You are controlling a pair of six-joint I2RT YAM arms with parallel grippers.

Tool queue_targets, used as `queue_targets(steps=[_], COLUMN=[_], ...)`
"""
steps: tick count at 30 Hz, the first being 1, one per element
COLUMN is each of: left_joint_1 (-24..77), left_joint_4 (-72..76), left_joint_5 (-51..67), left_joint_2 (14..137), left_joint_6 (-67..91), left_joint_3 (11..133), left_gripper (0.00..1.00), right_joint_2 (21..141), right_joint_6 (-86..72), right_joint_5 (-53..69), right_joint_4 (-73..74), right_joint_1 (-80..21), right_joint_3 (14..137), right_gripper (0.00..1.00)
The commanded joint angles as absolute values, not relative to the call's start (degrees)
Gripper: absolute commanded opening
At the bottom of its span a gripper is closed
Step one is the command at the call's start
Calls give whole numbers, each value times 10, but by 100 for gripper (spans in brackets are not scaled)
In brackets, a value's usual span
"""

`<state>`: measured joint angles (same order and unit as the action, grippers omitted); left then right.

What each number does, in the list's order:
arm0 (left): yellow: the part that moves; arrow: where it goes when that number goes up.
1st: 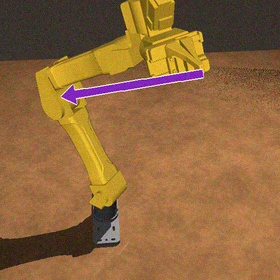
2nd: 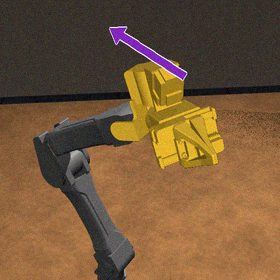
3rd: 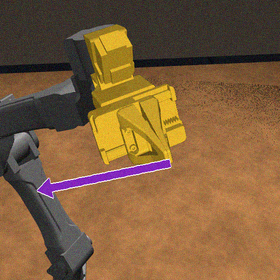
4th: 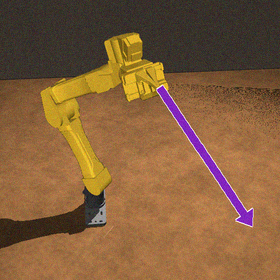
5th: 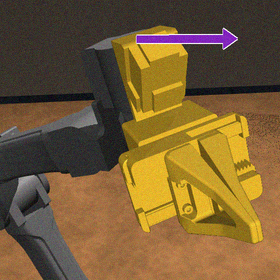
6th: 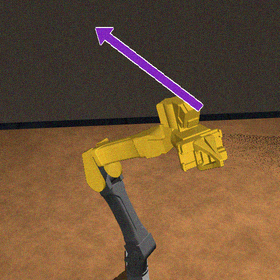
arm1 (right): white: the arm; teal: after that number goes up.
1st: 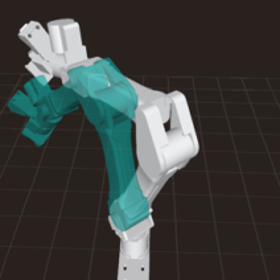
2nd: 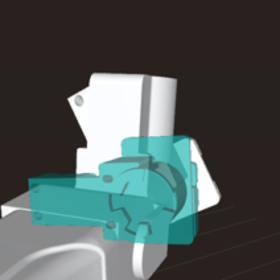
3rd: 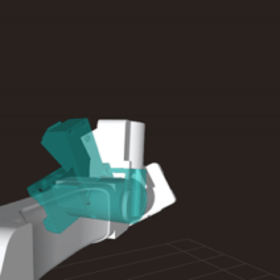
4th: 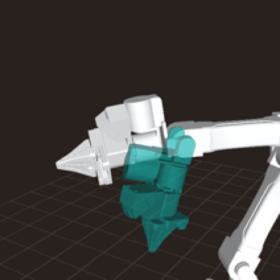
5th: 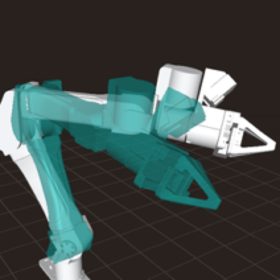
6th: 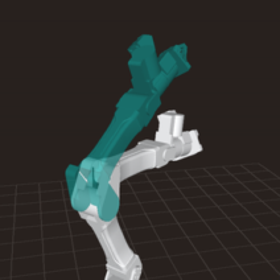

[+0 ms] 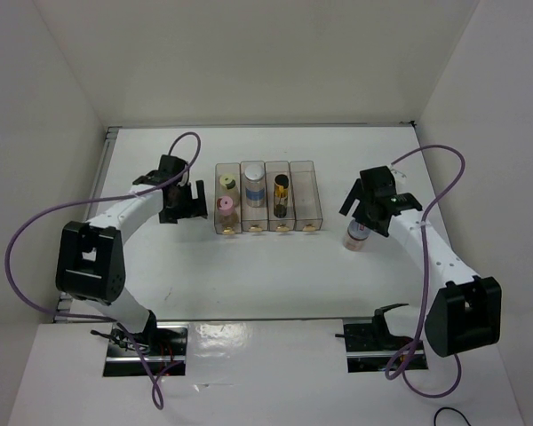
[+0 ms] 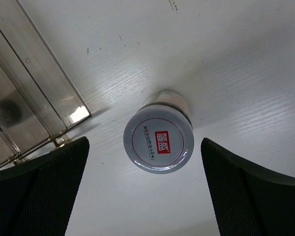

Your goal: Organize the condiment bottles

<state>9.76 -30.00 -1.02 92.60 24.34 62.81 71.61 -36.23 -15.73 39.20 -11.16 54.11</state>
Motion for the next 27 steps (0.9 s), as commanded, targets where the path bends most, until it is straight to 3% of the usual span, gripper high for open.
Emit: queue_targets(steps=[1,22,27], left_joint_1=[91,53,53], left_joint_4=[-308,-324,-330], left_joint_5=[-14,3,3], left_joint_2=[896,848,848], left_joint_6=[245,229,223], left_joint_3=[648,658,658], left_gripper=[99,99,99], right_joint_2=[694,766,787], right_joint_6=[-388,-431,-419], right_joint_5=[-149,-143,-149], right_joint_4=[411,335,323], right_joint_1=[-100,-95,-95], right_joint_3=[534,481,481], right_gripper=[98,98,90])
